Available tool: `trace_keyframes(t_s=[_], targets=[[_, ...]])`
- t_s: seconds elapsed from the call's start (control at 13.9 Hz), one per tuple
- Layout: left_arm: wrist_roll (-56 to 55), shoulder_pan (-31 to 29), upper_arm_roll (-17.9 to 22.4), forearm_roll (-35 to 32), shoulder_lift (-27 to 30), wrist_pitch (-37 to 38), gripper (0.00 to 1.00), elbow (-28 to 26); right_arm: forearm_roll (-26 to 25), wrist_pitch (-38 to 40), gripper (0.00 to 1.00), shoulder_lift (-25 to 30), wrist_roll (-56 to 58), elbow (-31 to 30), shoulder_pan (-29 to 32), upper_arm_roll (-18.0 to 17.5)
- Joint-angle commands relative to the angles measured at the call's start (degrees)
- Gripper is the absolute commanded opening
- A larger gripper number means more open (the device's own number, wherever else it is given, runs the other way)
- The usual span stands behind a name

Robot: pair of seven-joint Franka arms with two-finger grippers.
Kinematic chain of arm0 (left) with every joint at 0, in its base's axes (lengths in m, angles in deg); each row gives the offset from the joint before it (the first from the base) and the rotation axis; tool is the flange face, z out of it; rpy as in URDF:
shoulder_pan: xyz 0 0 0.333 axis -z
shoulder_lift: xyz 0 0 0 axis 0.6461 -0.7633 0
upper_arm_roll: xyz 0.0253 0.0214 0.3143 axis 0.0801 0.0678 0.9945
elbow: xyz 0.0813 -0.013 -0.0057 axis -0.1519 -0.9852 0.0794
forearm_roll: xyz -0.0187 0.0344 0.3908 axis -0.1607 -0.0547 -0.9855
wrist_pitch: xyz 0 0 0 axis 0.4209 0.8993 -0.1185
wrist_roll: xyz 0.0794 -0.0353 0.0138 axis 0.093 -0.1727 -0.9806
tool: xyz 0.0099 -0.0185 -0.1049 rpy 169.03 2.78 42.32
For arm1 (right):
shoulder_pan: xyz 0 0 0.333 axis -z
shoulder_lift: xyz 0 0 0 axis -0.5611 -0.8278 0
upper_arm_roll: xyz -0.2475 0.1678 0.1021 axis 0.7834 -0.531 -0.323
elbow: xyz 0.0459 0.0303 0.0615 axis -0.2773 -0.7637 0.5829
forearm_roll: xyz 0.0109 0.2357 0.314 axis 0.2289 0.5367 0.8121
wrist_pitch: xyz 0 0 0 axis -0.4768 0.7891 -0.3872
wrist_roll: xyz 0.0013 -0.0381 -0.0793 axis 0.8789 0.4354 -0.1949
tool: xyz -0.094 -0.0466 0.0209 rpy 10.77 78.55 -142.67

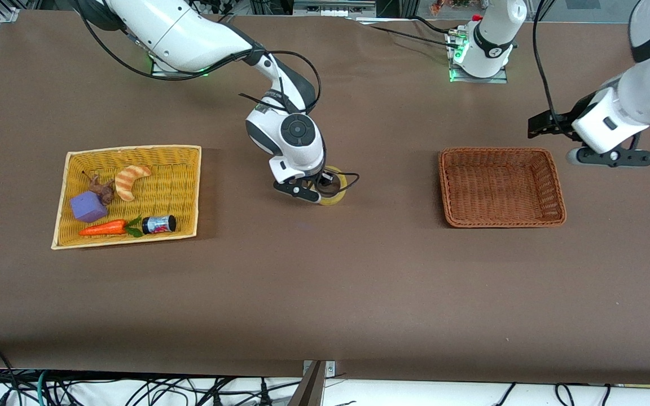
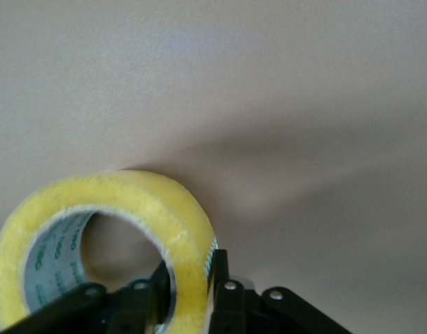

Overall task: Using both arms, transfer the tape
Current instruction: 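Set the tape on the table with the right gripper while the left gripper approaches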

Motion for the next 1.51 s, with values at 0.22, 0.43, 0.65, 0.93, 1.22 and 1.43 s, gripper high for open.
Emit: trace_keyframes(t_s=[0.22, 0.43, 0.65, 0.93, 1.22, 1.43], targets=[[-6.4, -0.3, -5.0, 2.6, 1.5, -10.5, 1.00, -11.1, -1.3, 2.0, 1.00, 4.6, 0.5, 1.9, 1.6, 0.2], [-11.0, -0.3, -8.8, 7.7, -3.4, -15.8, 1.00, -10.9, -0.6, 10.3, 1.00, 13.1, 10.5, 1.8, 6.6, 0.2], [-19.6, -0.3, -14.5, 9.2, -7.7, -21.8, 1.00, -10.7, -0.1, 22.3, 1.00, 19.3, 27.3, 1.8, 13.9, 0.3], [-29.3, 0.6, -21.1, 8.8, -14.1, -31.6, 1.00, -10.4, 4.8, 30.1, 1.00, 24.4, 46.5, 2.1, 24.0, 2.5], [-38.2, 8.3, -21.1, 8.5, -20.2, -41.3, 1.00, -9.3, 14.6, 36.3, 1.00, 25.4, 67.3, 8.7, 28.1, 13.9], [-44.5, 13.3, -21.1, 2.7, -27.4, -43.0, 1.00, -3.2, 14.6, 39.5, 1.00, 25.4, 71.2, 11.7, 28.7, 16.7]])
